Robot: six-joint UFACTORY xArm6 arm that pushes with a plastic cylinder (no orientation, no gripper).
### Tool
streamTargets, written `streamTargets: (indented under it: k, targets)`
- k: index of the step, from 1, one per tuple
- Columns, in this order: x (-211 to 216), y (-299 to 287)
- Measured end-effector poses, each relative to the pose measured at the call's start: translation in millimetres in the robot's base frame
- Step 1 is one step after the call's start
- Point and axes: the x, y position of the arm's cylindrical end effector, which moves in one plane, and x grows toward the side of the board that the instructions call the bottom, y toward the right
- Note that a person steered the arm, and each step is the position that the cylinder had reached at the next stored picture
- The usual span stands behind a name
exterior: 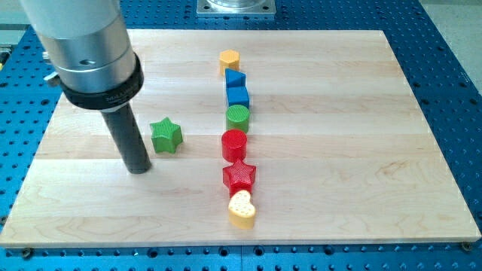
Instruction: Move the green star to the top left of the yellow hexagon
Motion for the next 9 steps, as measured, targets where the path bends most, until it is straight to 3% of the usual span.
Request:
streamTargets:
  k: [1,3,5,9]
  targets:
    - [-6.4,17.1]
    - [-79.5,25.3]
    - [-95.8,35.7]
    - [-221.4,55.7]
